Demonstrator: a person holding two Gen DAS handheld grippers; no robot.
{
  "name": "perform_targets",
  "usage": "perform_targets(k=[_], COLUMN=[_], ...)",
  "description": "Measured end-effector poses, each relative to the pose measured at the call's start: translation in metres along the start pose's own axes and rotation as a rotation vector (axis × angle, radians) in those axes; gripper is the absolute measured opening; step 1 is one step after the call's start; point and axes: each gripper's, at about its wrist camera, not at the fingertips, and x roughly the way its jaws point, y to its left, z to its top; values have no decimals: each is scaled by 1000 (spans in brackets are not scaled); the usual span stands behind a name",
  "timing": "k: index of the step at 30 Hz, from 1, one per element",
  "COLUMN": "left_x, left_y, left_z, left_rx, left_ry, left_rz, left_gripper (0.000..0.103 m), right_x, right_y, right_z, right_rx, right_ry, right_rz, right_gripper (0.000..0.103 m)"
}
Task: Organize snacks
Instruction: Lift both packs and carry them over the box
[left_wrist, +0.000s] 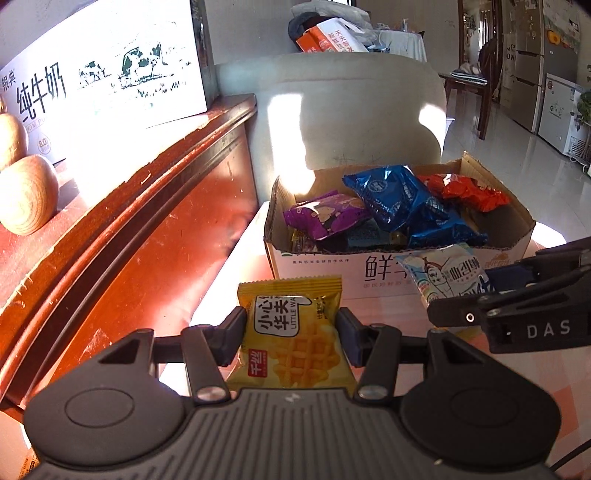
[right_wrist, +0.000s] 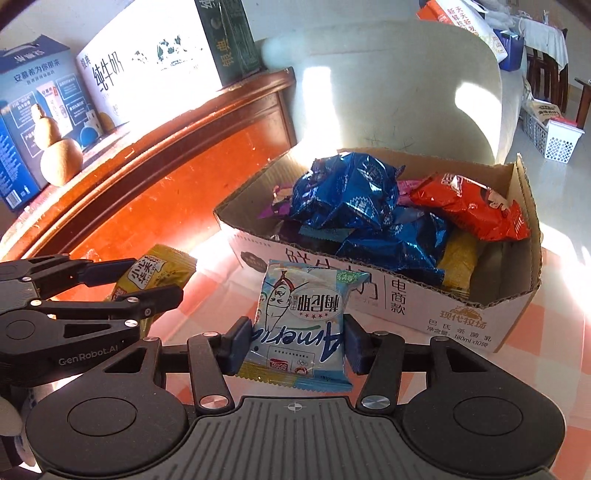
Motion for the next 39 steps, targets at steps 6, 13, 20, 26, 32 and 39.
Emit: perform_targets(k=[6,13,20,26,32,39], left_x=[-6,-12,-2,16,30,49], left_y=[-4,-15,-19,-26,-35,-49], left_z=[23,48,73,93,111,130], left_rx=[-30,-41,-87,-117,-139,-169], left_ry=[-62,-128,-160,-183,-200,-219], left_rz=[-2,-6,-18,-41,-61,-100], left_gripper=[52,52,52,52,52,52], right_x=[-21,-43,-64,-72,-69,-61], right_y=[-5,-23,-48,-71,-81,-92], right_z=[17,36,54,61,63,65], right_rx=[7,45,98,168,213,265], right_ry=[-81,-168,-256,-294,-293,-278], right_rz=[4,-16,-53,-81,-88,-99], right_gripper=[51,51,51,51,51,51])
